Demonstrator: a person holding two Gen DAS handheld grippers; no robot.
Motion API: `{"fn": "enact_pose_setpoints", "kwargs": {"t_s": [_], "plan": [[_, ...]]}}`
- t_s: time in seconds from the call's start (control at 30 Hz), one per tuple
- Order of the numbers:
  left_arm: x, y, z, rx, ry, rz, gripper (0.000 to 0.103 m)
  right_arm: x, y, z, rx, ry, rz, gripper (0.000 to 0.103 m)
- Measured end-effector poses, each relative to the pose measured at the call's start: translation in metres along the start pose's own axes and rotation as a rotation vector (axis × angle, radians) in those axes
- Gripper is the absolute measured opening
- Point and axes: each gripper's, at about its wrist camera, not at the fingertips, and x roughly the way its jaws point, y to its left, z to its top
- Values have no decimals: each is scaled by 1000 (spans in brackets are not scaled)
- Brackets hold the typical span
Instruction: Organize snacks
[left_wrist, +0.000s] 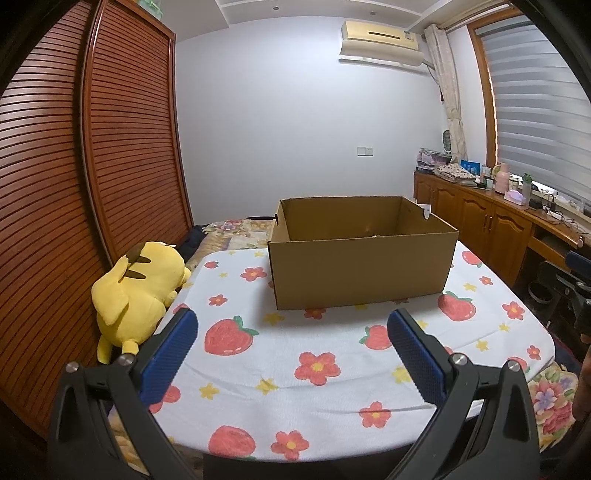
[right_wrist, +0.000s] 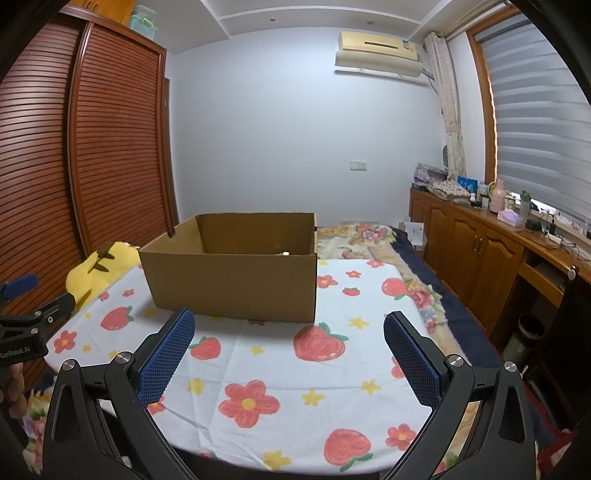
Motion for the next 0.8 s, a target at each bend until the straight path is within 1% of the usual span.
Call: {"fn": "enact_pose_setpoints", "kwargs": {"t_s": [0.8], "plan": [[-1,-1,-2,0,2,-4,103,0,-1,0,3,1,3,103]]}}
